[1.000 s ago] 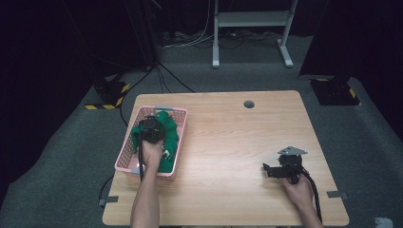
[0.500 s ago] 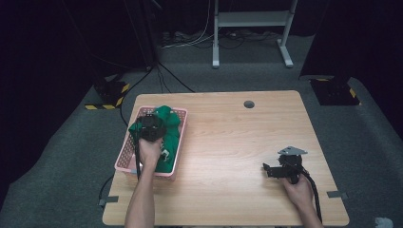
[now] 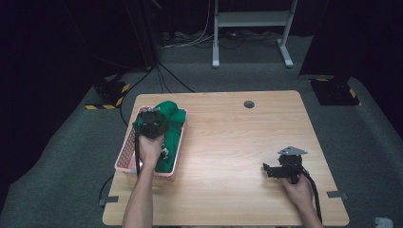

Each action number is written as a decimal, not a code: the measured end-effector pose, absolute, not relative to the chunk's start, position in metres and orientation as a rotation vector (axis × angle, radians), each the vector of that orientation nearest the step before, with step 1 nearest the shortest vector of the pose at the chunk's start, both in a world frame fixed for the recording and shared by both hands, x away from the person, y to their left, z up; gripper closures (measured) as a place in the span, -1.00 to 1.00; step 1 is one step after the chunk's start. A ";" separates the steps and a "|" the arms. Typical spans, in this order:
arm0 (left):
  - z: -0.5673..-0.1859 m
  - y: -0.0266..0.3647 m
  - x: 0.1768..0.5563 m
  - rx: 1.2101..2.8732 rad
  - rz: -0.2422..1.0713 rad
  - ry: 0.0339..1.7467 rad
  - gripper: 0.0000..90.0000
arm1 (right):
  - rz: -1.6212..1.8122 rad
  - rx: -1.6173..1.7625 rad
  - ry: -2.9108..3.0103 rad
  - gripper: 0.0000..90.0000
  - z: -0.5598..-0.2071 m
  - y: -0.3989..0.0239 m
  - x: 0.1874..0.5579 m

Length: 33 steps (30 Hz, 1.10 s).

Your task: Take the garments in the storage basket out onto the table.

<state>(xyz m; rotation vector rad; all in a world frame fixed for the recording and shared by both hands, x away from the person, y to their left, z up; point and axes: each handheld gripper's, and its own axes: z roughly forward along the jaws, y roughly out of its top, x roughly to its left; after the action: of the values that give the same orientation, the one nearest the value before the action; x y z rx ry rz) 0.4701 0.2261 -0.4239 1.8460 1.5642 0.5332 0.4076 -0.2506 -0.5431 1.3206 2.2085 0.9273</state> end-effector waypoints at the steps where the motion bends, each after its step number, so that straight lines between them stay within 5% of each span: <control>1: -0.424 0.226 0.470 1.846 0.533 1.564 0.66 | 0.927 1.320 2.209 -0.91 -0.543 -0.251 0.408; 33: -0.365 0.190 0.452 1.841 0.549 1.315 0.67 | 0.926 1.322 2.208 -0.91 -0.543 -0.251 0.408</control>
<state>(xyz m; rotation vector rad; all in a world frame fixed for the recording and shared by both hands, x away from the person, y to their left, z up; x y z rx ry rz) 0.4519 0.1896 -0.3653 1.8409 1.3154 0.5494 0.4078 -0.2506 -0.5430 1.3224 2.2076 0.9265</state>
